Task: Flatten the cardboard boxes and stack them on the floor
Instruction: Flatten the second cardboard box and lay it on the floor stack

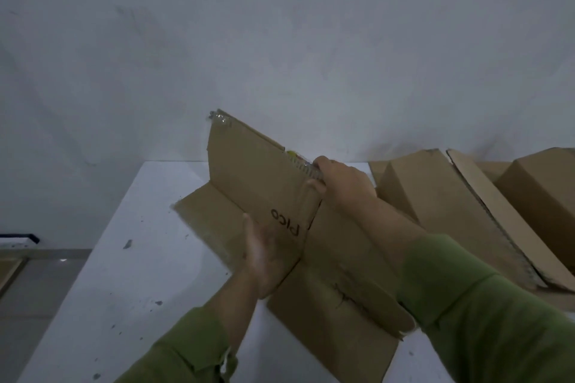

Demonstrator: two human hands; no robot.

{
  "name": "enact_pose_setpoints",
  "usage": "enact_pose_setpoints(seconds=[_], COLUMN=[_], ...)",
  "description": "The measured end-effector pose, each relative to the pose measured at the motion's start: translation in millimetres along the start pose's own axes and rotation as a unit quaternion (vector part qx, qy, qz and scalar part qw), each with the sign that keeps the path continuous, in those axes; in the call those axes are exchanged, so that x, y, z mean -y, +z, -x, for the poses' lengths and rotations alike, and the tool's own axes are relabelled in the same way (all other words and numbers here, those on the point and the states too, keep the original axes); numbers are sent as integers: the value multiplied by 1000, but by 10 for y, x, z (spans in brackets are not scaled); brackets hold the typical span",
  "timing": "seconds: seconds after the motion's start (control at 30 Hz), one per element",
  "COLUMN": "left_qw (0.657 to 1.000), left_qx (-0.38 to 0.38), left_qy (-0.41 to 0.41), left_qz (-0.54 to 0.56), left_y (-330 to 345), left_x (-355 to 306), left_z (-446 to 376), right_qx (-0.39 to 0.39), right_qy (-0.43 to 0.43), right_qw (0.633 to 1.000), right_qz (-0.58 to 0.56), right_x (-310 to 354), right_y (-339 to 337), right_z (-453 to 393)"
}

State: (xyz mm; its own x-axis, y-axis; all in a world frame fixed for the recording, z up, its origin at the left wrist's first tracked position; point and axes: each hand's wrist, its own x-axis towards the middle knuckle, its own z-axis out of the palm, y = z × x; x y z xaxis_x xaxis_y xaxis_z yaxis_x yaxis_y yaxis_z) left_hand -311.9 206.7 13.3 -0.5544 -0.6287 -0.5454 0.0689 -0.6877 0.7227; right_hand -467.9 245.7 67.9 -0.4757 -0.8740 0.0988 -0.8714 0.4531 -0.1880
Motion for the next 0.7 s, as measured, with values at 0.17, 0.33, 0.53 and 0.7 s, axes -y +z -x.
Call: enact_pose_setpoints(seconds=[0.17,0.33,0.53,0.7], left_qw=[976,973,993,992], left_qx=[-216,-228,-28,-28], left_qy=[10,6,70,79], left_qz=[-25,48,93,92], left_y=[-830,-1342,-1531,-1524], left_x=[-133,-297,-469,-556], left_z=[-322,-447,-430,-479], right_qx=[-57,-103,-86,-102], right_qy=[-13,-27,48,121], right_qw=[991,935,822,820], right_qz=[-118,-338,-561,-550], right_x=[81,118,43,-169], right_y=[-207,-427,-351,-34], right_z=[-100,-214,-210,-121])
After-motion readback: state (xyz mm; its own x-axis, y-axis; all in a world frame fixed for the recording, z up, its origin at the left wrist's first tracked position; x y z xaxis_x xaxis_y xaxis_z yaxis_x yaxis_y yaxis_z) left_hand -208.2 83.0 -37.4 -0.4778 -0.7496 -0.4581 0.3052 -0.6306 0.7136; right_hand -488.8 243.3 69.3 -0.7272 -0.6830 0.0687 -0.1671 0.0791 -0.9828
